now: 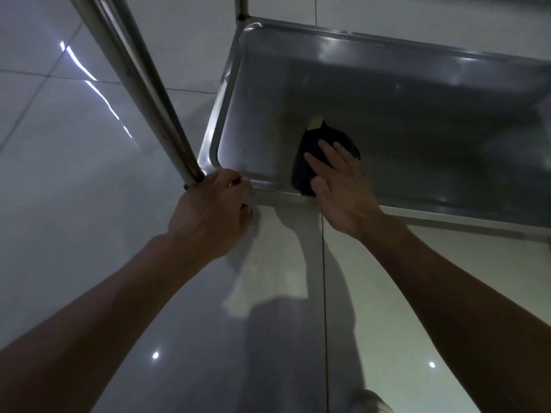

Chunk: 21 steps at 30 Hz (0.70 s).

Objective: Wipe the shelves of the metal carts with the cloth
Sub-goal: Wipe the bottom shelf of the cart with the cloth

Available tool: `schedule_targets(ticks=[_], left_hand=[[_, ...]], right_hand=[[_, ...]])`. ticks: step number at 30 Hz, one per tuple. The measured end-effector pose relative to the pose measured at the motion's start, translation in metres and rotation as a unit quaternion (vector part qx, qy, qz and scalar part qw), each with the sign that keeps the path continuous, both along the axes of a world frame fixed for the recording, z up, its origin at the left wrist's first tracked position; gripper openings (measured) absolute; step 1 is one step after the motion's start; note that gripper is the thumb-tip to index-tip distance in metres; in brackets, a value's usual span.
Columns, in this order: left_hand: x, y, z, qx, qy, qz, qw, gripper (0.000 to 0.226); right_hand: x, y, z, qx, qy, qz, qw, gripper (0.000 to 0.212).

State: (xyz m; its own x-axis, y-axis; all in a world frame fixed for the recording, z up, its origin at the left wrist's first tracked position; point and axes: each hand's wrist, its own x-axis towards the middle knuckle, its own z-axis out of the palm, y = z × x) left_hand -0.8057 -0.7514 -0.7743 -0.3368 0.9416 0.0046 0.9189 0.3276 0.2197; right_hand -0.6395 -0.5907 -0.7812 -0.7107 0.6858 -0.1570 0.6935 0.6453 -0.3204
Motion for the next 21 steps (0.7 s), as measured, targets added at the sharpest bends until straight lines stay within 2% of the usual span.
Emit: schedule_targets(ticks=[3,7,13,21], left_hand=[[-0.004,-0.006,-0.001,-0.003,0.009,-0.02,1.0,0.042],[0.0,-0.015,-0.01,-0.014,-0.025,0.029,0.999,0.054],[-0.005,-0.024,-0.013,0.031,-0.039,0.024,0.998,0.036],[-0.011,-0.031,-0.01,-0.034,0.005,0.033,0.999,0.054]], right_hand=[[-0.025,-0.006,-0.005,-0.016,0.027,0.043,0.999,0.05],[-0.055,-0.014,-0.002,-0.076,0.096,0.054,0.991,0.049],[-0.102,-0.015,-0.002,-0.066,0.074,0.13,0.987,0.046],[-0.135,-0.01,-0.014,-0.028,0.065,0.215,0.974,0.046]])
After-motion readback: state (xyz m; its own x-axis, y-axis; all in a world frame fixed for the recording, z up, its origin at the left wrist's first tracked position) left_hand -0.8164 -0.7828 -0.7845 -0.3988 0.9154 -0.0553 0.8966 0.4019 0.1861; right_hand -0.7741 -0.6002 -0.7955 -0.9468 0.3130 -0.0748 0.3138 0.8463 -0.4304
